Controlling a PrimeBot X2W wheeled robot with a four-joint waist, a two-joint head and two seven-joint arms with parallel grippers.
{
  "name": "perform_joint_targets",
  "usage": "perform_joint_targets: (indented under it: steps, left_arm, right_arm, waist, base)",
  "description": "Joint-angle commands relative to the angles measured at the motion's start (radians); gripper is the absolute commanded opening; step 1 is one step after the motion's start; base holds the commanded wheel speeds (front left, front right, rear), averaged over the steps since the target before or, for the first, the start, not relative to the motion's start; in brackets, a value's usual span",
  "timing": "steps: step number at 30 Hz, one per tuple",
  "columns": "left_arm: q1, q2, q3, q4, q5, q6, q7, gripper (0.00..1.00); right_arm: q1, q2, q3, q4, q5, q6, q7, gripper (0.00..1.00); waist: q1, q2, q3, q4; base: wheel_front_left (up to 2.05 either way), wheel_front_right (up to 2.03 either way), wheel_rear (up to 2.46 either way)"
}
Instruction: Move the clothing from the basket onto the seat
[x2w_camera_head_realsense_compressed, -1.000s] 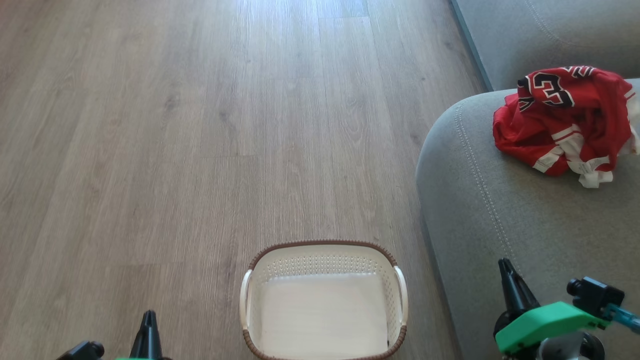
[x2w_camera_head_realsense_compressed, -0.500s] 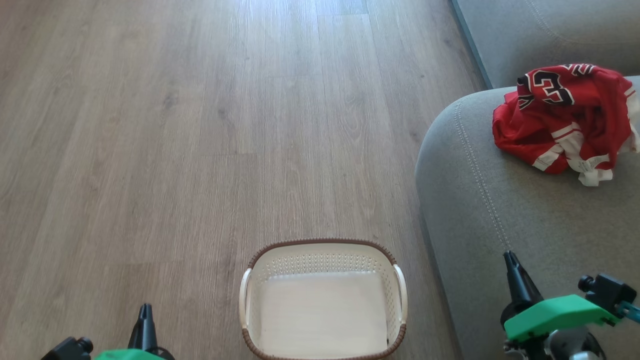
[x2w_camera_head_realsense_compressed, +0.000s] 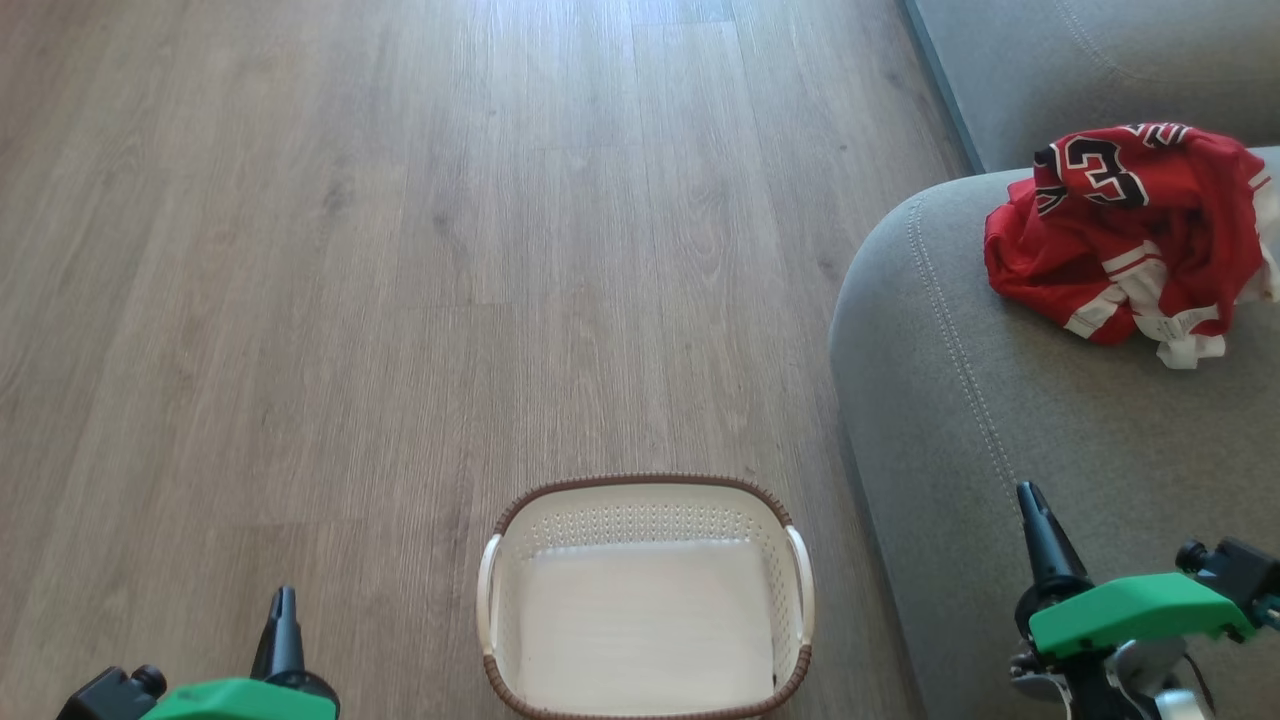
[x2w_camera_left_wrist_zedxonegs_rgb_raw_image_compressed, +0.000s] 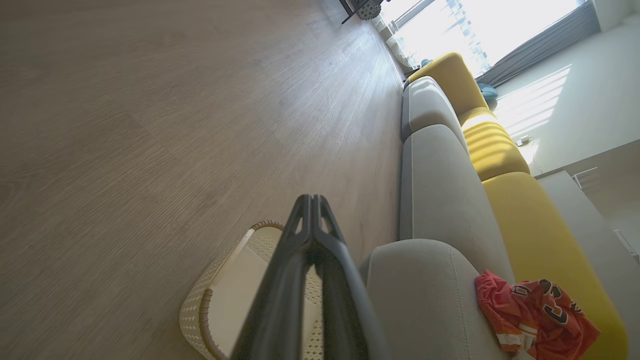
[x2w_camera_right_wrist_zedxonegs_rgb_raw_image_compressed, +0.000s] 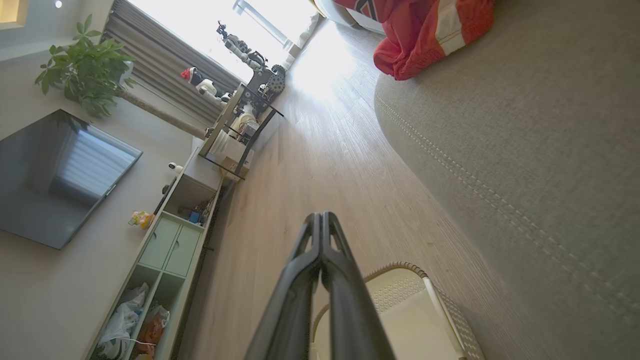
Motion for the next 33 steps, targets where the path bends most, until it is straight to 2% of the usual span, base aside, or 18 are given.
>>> perform_joint_targets:
  steps: [1, 33]
  left_arm:
    - [-0.053, 0.004, 0.039, -0.035, -0.014, -0.012, 0.004, 0.0]
    - [-0.098, -0.055, 0.17, -0.054, -0.285, -0.098, 0.095, 0.0]
  right_arm:
    - [-0.053, -0.004, 0.006, -0.035, 0.021, 0.004, 0.003, 0.0]
    - [-0.102, -0.015, -0.012, -0.037, 0.398, 0.007, 0.059, 0.0]
  waist:
    - [0.0, 0.0, 0.0, 0.0]
    - [0.0, 0.0, 0.013, -0.006]
  base:
    - [0.0, 0.0, 0.0]
    - [0.0, 0.0, 0.0]
